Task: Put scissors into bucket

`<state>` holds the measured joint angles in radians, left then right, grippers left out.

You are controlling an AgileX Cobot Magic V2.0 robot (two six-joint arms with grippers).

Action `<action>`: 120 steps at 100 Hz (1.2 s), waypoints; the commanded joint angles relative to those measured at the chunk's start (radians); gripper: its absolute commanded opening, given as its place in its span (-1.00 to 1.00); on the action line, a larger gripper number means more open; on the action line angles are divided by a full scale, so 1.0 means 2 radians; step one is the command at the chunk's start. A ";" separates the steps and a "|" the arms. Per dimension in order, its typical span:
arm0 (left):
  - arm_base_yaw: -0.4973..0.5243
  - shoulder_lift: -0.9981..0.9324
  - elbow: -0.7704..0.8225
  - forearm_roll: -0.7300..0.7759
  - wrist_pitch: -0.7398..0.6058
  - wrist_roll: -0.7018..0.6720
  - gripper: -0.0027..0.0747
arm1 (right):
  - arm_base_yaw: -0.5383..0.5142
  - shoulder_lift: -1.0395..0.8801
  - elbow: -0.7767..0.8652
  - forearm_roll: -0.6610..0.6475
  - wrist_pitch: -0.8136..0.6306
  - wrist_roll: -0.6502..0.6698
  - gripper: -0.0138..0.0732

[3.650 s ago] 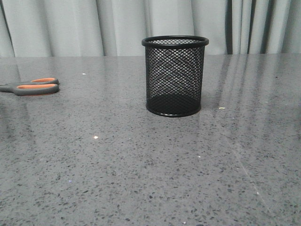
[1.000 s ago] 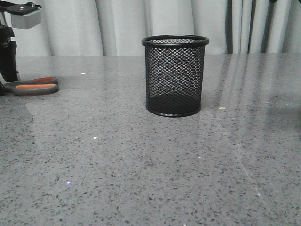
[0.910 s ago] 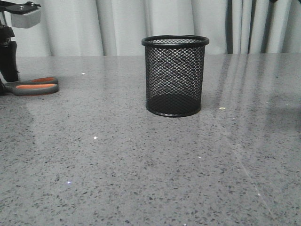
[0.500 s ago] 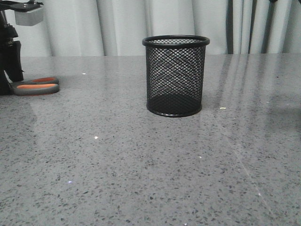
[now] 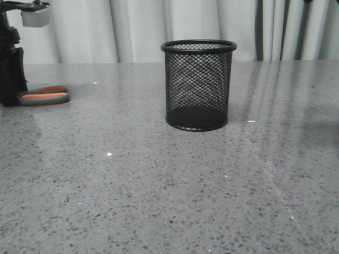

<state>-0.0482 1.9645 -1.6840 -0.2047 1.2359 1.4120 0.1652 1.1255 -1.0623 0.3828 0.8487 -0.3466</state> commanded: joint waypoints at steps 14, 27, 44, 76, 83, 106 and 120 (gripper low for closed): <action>-0.001 -0.014 -0.007 -0.023 0.020 -0.012 -0.07 | 0.000 -0.007 -0.018 0.005 -0.021 -0.004 0.29; -0.001 -0.014 -0.007 -0.027 0.020 -0.013 -0.17 | 0.000 -0.007 -0.018 0.005 -0.021 -0.004 0.29; -0.001 -0.014 -0.006 -0.027 0.020 -0.015 -0.50 | 0.000 -0.007 -0.018 0.005 -0.021 -0.004 0.29; -0.001 -0.014 -0.006 -0.027 0.020 -0.015 -0.74 | 0.000 -0.007 -0.018 0.005 -0.021 -0.004 0.29; -0.001 -0.014 -0.006 -0.027 0.020 -0.015 -0.85 | 0.000 -0.007 -0.018 0.005 -0.021 -0.004 0.29; -0.001 -0.014 -0.006 -0.027 0.020 -0.015 -0.93 | 0.000 -0.007 -0.018 0.005 -0.022 -0.004 0.29; -0.001 -0.014 -0.006 -0.027 0.020 -0.015 -0.93 | 0.000 -0.007 -0.018 0.005 -0.023 -0.004 0.29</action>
<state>-0.0482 1.9652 -1.6840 -0.2320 1.2348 1.3931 0.1652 1.1255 -1.0623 0.3828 0.8487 -0.3466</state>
